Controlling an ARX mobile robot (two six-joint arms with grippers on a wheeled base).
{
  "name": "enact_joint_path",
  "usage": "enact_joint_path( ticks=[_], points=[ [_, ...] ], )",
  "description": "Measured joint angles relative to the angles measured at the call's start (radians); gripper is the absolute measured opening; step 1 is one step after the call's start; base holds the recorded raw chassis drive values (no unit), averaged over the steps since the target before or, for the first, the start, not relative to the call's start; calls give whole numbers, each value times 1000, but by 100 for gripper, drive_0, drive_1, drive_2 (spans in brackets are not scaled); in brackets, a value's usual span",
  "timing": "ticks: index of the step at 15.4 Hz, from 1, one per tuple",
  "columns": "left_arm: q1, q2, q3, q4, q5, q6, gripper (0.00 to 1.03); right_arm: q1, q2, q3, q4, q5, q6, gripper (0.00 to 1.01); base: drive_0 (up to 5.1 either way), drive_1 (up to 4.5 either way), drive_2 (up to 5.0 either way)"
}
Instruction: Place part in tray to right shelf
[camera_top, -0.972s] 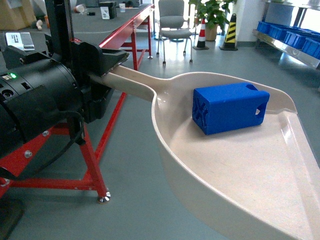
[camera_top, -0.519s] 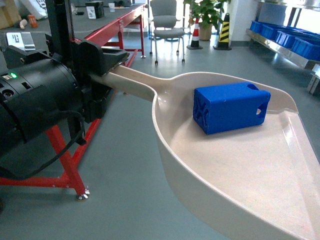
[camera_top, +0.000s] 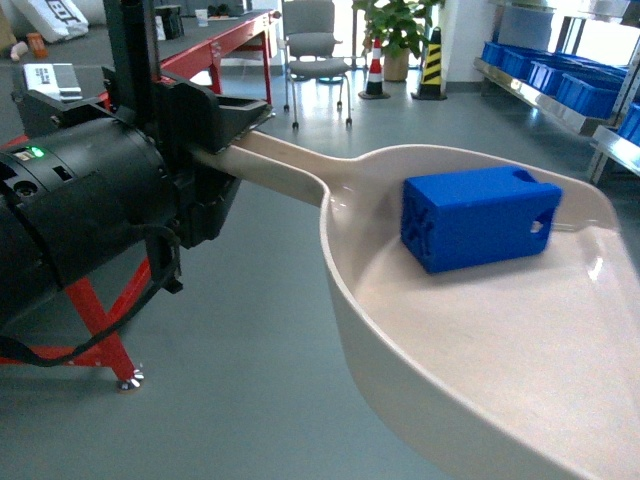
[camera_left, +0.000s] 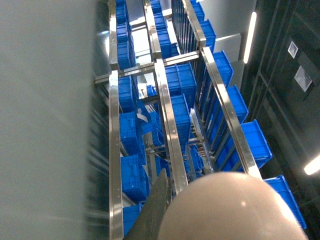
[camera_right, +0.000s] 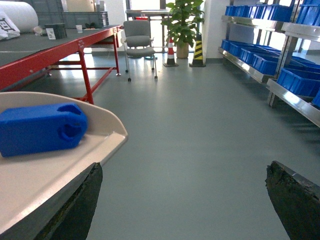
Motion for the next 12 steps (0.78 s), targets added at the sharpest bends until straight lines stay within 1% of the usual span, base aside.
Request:
enact_joint_path(
  ticks=[1,2,5,12],
  points=[
    [-3,0,0,-8,12,1,13,0,0,0,2,0,0,98,329,-266,-66],
    [7,0,0,-6,3,1,13,0,0,0,1,0,0,98,329,-266,-66],
    [13,-2,0,-6,-5,1,13,0,0,0,1,0,0,98,10,443,-423],
    [13,-2,0,-5,-5,1,13,0,0,0,0,-1,0,98,10,443,-423]
  ],
)
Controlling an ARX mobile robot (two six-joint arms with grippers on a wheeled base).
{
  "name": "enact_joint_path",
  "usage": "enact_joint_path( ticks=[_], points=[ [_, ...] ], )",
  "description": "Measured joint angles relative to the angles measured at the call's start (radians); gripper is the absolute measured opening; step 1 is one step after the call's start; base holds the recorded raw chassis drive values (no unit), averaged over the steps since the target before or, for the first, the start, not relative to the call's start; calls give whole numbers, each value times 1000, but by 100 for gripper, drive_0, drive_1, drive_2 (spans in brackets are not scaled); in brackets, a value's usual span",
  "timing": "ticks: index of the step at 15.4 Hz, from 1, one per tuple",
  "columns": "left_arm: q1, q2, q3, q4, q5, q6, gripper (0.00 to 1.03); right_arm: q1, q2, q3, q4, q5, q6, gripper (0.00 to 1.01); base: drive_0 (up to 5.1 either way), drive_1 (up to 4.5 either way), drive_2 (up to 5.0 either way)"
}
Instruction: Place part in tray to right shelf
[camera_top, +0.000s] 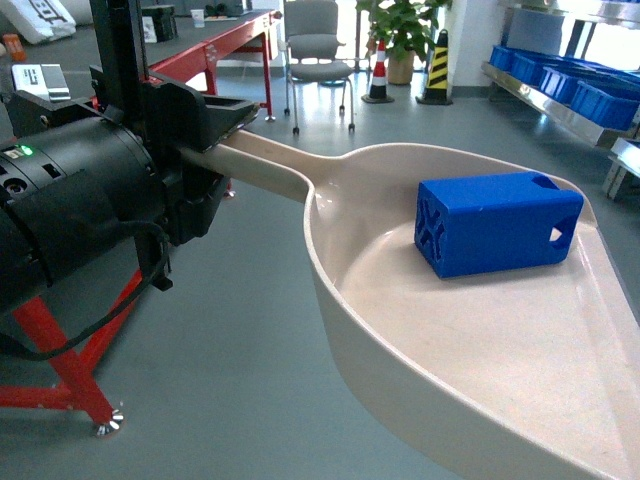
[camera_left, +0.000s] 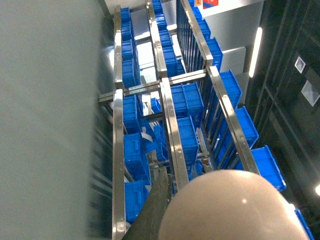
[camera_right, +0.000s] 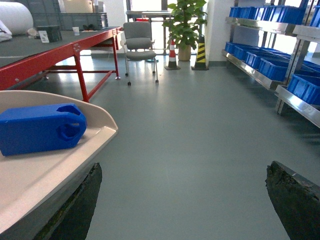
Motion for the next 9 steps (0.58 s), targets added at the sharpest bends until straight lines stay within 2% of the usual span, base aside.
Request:
enact_joint_path(
  ticks=[9],
  points=[
    [-1,0,0,2,0,0,13,0,0,0,-2,-1,0,98,10,443,-423]
  ],
)
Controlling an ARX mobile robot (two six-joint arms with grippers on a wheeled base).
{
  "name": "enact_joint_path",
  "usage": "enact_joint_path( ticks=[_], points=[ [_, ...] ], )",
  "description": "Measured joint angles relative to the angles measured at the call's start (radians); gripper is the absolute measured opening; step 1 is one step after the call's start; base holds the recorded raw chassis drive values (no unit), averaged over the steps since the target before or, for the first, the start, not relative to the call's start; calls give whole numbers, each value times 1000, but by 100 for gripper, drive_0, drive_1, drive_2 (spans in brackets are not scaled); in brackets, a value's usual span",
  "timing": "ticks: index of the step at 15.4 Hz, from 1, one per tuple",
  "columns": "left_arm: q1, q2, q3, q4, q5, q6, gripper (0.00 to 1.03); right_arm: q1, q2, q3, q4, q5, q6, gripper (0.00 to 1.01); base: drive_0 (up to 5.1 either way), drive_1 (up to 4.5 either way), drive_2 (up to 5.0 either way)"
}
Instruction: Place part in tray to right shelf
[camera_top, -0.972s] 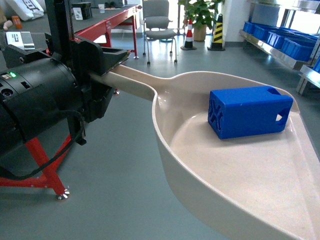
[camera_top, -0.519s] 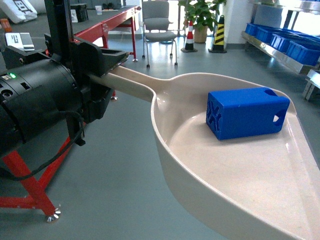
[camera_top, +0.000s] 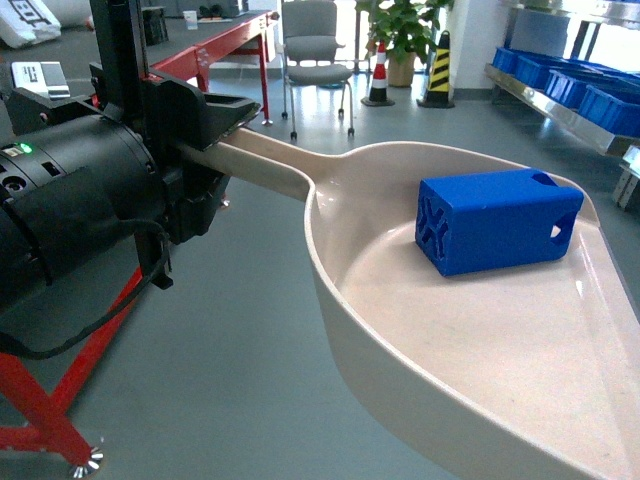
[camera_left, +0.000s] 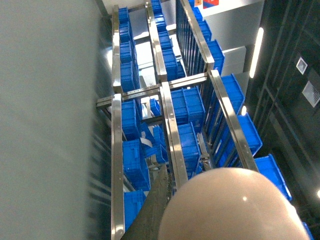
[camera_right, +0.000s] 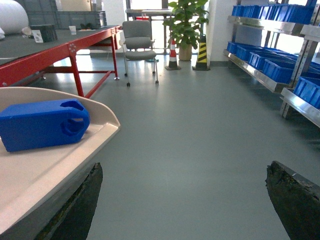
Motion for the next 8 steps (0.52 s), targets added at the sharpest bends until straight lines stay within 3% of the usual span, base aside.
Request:
enact_joint_path(
  ticks=[8],
  points=[
    [2,0,0,0,-1,0,13,0,0,0,1,0,0,98,7,439,-426]
  ],
)
